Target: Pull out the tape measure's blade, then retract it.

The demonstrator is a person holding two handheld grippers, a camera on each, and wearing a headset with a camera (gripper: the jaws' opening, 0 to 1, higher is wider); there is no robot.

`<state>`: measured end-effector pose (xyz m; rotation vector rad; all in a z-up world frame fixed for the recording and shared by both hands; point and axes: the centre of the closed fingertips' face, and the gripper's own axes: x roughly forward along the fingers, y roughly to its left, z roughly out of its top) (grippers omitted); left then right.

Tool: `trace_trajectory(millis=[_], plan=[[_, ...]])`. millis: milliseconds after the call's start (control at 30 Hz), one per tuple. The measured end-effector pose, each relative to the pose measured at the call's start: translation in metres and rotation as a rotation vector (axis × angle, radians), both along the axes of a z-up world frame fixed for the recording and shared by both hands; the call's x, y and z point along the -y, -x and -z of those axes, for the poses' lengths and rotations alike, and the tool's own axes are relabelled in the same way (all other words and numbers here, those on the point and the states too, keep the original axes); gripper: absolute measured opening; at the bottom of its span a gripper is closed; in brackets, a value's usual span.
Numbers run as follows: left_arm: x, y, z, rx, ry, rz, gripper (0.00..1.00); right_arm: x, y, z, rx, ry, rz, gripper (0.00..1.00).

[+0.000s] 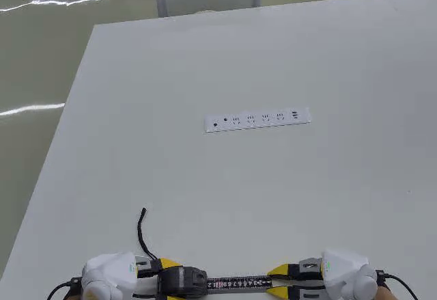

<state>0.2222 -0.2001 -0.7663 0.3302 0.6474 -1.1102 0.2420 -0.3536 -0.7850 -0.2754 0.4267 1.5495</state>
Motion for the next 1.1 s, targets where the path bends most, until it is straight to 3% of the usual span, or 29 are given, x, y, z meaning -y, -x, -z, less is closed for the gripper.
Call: trace_trajectory(millis=[1100], plan=[[0.0,0.0,0.0,-0.006,-0.009,-0.002,0.31,0.034,-0.006,-0.002,-0.018,0.003,0.031,0.1]])
